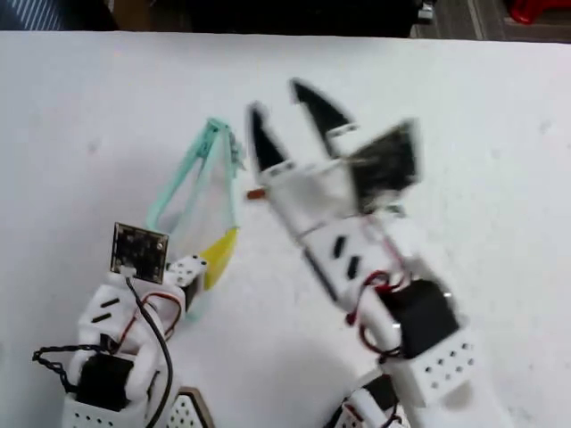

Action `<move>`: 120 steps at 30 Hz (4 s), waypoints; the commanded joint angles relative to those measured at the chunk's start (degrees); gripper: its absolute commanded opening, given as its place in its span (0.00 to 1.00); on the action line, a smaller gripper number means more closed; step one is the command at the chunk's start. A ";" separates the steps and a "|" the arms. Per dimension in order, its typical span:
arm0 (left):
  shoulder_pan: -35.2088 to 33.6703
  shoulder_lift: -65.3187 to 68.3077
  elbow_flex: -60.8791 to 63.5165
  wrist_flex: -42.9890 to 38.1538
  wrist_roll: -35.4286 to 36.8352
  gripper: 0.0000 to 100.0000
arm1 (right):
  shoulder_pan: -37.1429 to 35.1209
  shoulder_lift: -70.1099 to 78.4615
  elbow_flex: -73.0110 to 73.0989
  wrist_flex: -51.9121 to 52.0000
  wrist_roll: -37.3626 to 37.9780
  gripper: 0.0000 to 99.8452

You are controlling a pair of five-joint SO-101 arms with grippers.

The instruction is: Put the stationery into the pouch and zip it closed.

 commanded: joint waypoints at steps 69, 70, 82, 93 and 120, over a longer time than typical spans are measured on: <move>-8.22 -0.48 -0.35 -1.85 -0.26 0.22 | 2.24 71.60 -13.54 1.63 34.99 0.21; -8.22 -0.48 -0.35 -1.85 -0.26 0.22 | 2.24 72.04 -13.71 1.54 35.08 0.21; -8.22 -0.48 -0.35 -1.85 -0.26 0.22 | 4.62 85.41 -27.69 7.08 35.08 0.03; -7.96 -0.48 -0.26 -1.85 -0.26 0.22 | 11.38 83.30 -46.07 25.27 34.46 0.02; 1.98 -0.48 -10.99 13.01 0.62 0.33 | -0.66 22.11 -50.90 43.82 8.79 0.02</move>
